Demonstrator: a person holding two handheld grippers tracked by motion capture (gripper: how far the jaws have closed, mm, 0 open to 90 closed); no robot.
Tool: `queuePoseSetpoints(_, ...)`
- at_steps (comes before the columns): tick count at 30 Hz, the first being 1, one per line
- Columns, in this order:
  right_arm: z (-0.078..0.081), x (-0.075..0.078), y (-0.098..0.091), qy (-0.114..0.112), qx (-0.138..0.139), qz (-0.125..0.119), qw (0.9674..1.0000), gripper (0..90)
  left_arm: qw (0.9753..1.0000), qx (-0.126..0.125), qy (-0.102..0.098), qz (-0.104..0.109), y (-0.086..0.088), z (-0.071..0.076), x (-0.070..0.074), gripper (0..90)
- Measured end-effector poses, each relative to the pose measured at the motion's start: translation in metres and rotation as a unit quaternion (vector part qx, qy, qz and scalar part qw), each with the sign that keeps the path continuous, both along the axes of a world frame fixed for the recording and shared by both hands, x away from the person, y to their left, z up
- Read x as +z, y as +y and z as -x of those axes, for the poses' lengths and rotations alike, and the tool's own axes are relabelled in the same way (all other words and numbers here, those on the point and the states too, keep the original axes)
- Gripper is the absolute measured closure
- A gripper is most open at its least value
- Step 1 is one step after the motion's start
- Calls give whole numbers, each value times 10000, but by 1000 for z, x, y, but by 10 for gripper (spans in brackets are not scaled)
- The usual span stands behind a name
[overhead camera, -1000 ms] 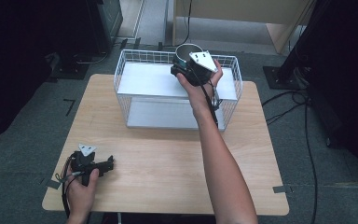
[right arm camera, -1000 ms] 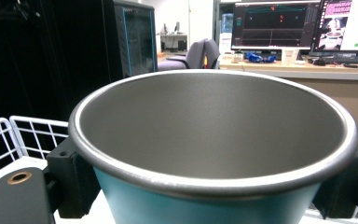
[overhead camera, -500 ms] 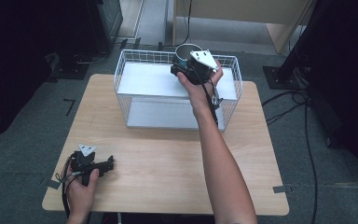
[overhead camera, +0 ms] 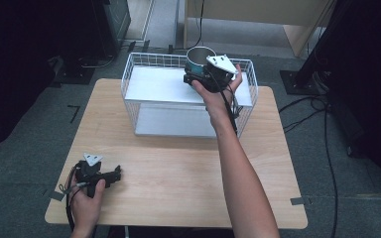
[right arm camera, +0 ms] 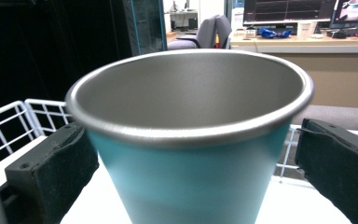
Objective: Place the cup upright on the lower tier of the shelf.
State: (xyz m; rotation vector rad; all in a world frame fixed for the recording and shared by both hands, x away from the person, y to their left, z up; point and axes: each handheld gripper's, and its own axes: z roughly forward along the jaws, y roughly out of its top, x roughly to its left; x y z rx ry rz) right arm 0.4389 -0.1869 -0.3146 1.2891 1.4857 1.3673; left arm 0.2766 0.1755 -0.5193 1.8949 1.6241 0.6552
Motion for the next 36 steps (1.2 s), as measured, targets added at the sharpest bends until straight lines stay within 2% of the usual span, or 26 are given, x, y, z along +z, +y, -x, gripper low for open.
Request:
queuePoseSetpoints(6,12,-4,-5,6,119,130,9998,0,10000,-3,3,-1,0,0,0,0)
queuePoseSetpoints(23,51,-16,-32,-36,201,108,9997,0,10000,-18,1,-17,0,0,0,0)
queuePoseSetpoints(36,80,-25,-49,-182,249,161,9994,0,10000,-21,1,-17,0,0,0,0)
